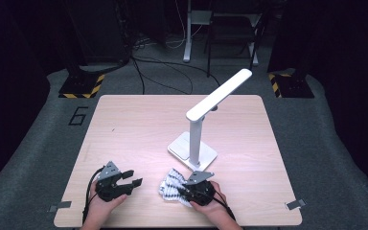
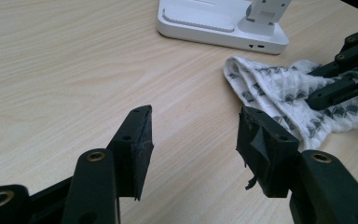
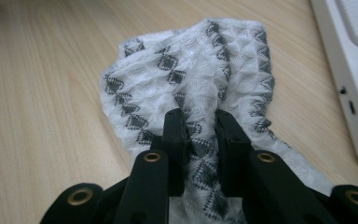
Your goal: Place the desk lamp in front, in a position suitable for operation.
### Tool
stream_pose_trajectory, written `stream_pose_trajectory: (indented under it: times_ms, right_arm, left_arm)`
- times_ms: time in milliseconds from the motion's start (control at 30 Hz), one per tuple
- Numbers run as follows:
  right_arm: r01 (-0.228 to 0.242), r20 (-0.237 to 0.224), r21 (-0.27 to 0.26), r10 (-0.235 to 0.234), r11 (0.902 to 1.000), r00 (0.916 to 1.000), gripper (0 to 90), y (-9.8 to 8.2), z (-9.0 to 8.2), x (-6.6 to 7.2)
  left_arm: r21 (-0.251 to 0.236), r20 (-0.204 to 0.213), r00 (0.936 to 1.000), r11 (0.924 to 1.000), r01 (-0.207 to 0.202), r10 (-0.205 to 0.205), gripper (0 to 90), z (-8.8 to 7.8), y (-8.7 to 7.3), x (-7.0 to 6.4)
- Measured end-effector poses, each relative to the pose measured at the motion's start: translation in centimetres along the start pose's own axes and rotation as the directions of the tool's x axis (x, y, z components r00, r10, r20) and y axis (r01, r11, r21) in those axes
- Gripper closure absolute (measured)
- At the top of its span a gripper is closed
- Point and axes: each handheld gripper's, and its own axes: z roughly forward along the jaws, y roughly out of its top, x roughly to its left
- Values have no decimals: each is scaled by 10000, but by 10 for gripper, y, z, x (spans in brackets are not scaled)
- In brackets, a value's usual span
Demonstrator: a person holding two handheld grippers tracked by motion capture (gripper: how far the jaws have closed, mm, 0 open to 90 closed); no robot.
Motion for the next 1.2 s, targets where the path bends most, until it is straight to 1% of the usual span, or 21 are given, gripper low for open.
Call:
stream_pose_trajectory:
  times_ms: [67, 233, 300, 400, 433, 467, 500, 533, 567, 600, 633, 667, 700, 733, 833, 900, 933, 1000, 1067, 1133, 1200]
  right_arm:
    - [-194, 135, -216, 197, 9996, 9997, 764, -2, -8, -4]
    - [-682, 434, -634, 710, 9957, 9965, 764, -9, -26, -12]
    - [-1049, 714, -594, 1091, 9927, 9915, 765, -15, -36, -19]
    - [-1108, 936, -574, 1159, 9922, 9888, 765, -19, -43, -27]
    - [-1211, 1073, -590, 1269, 9909, 9861, 765, -21, -47, -30]
    - [-1574, 1445, -650, 1654, 9854, 9756, 767, -27, -57, -38]
    - [-1665, 1665, -654, 1753, 9839, 9703, 767, -28, -60, -40]
    - [-1754, 1836, -712, 1857, 9819, 9653, 768, -31, -65, -45]
    - [-1754, 1836, -712, 1857, 9819, 9653, 768, -31, -65, -45]
    - [-2173, 2327, -894, 2326, 9720, 9443, 768, -36, -75, -54]
    - [-2173, 2327, -894, 2326, 9720, 9443, 768, -36, -75, -54]
    - [-2357, 2884, -999, 2548, 9667, 9230, 769, -42, -84, -64]
    - [-2357, 2884, -999, 2548, 9667, 9230, 769, -42, -84, -64]
    - [-2500, 3052, -1023, 2696, 9628, 9133, 769, -44, -87, -68]
    - [-2910, 3768, -1350, 3207, 9472, 8690, 769, -53, -101, -83]
    - [-3226, 4225, -1694, 3643, 9313, 8299, 768, -58, -111, -90]
    - [-3197, 4393, -1732, 3636, 9316, 8215, 768, -60, -114, -93]
    - [-3399, 4747, -1775, 3829, 9235, 7925, 766, -65, -119, -98]
    - [-3645, 4914, -1594, 3940, 9175, 7767, 762, -70, -117, -104]
    - [-4206, 4830, -1360, 4307, 8970, 7624, 737, -77, -111, -111]
    - [-4273, 4761, -1415, 4399, 8929, 7615, 713, -77, -110, -111]
  left_arm:
    - [-23, 6, 9999, 9999, -129, 129, 457, 1, 1, 1]
    - [-167, 39, 10000, 9998, -57, 58, 457, 5, 5, 3]
    - [-282, 112, 9999, 9996, -46, 49, 456, 8, 8, 3]
    - [-189, 262, 9996, 9998, -49, 54, 456, 10, 10, 2]
    - [-183, 279, 9994, 9996, -193, 198, 456, 11, 11, 2]
    - [-221, 330, 9993, 9997, -139, 147, 454, 12, 12, 1]
    - [-198, 354, 9989, 9993, -315, 322, 454, 14, 13, 1]
    - [-194, 401, 9988, 9995, -256, 263, 452, 15, 13, 0]
    - [-194, 401, 9988, 9995, -256, 263, 451, 15, 13, 0]
    - [-260, 371, 9990, 9994, -225, 235, 450, 16, 13, -1]
    - [-287, 366, 9990, 9993, -252, 263, 450, 16, 14, 0]
    - [-309, 385, 9990, 9993, -202, 214, 448, 17, 14, -1]
    - [-248, 444, 9987, 9995, -218, 229, 448, 16, 14, 0]
    - [-253, 465, 9988, 9996, -148, 160, 448, 16, 15, 0]
    - [-310, 415, 9989, 9993, -218, 231, 448, 16, 15, 1]
    - [-340, 405, 9991, 9994, -108, 122, 448, 16, 15, 1]
    - [-346, 416, 9991, 9993, -100, 115, 448, 16, 15, 2]
    - [-462, 332, 9994, 9989, -59, 74, 447, 16, 15, 1]
    - [-433, 318, 9994, 9990, -121, 134, 445, 16, 15, 1]
    - [-357, 356, 9993, 9993, -122, 135, 440, 15, 15, 1]
    - [-389, 313, 9992, 9990, -234, 246, 433, 14, 14, 1]
